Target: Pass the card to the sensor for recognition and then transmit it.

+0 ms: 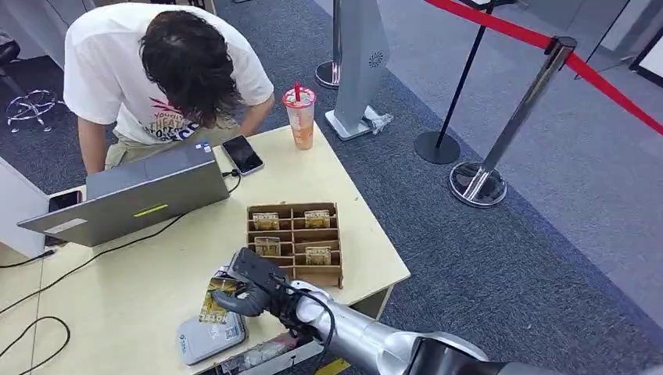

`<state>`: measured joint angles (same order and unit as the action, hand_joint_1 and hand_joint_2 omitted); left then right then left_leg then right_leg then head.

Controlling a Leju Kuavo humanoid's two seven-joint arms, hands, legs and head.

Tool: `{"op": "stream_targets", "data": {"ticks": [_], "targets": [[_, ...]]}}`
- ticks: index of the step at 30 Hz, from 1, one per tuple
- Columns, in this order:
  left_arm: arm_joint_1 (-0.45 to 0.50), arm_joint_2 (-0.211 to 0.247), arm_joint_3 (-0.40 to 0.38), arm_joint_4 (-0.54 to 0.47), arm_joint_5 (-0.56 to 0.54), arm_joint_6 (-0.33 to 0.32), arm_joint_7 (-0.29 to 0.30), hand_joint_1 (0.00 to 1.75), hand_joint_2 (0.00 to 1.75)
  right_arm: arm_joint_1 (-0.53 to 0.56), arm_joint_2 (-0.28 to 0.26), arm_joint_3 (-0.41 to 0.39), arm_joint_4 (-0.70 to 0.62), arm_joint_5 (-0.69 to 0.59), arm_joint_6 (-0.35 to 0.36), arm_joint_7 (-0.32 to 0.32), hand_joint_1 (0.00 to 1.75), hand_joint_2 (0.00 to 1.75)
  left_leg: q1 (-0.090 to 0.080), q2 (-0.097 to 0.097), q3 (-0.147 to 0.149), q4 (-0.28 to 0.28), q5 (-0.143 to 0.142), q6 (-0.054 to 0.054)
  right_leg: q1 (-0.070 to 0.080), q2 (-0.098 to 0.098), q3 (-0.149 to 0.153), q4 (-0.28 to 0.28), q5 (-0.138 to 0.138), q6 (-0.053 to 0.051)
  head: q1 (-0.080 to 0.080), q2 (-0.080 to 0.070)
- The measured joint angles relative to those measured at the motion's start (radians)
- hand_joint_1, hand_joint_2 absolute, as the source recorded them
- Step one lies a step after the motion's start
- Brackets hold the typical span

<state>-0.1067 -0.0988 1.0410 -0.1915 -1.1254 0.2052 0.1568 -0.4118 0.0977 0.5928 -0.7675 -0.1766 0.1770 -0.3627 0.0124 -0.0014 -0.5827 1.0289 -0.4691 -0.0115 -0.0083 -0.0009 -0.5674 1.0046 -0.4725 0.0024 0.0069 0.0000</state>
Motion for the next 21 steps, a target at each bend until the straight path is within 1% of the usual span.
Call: {"op": "stream_targets", "data": {"ticks": [3,10,14,21], "targets": [[0.0,0.0,0.0,0.0,0.0,0.0,0.0,0.0,1.75,0.004,-0.006,-0.004,-0.03,-0.016,-0.008,-0.003,1.75,1.75,0.0,0.0,-0.001,0.0,0.0,0.0,0.0,0.0,0.0,0.0,0.0,0.0,0.0,0.0],[0.0,0.0,0.0,0.0,0.0,-0.002,0.0,0.0,1.75,0.013,-0.024,-0.042,-0.157,-0.039,-0.019,-0.004,1.75,1.75,0.0,0.0,-0.001,0.0,0.0,0.0,0.0,0.0,-0.001,0.0,0.0,0.0,0.0,0.0],[0.0,0.0,0.0,0.0,0.0,-0.002,0.0,0.0,1.75,0.013,-0.029,-0.055,-0.209,-0.039,-0.021,-0.003,1.75,1.75,0.0,0.0,-0.001,0.0,0.0,0.0,0.0,0.0,-0.001,0.0,0.0,0.0,0.0,0.0],[-0.001,-0.002,0.0,0.0,0.001,-0.002,0.003,0.0,1.75,0.018,-0.03,-0.075,-0.285,-0.039,-0.019,0.016,1.75,1.75,0.0,0.0,-0.001,0.0,0.0,0.0,0.0,0.0,-0.001,0.0,0.0,0.0,0.0,0.0]]}}
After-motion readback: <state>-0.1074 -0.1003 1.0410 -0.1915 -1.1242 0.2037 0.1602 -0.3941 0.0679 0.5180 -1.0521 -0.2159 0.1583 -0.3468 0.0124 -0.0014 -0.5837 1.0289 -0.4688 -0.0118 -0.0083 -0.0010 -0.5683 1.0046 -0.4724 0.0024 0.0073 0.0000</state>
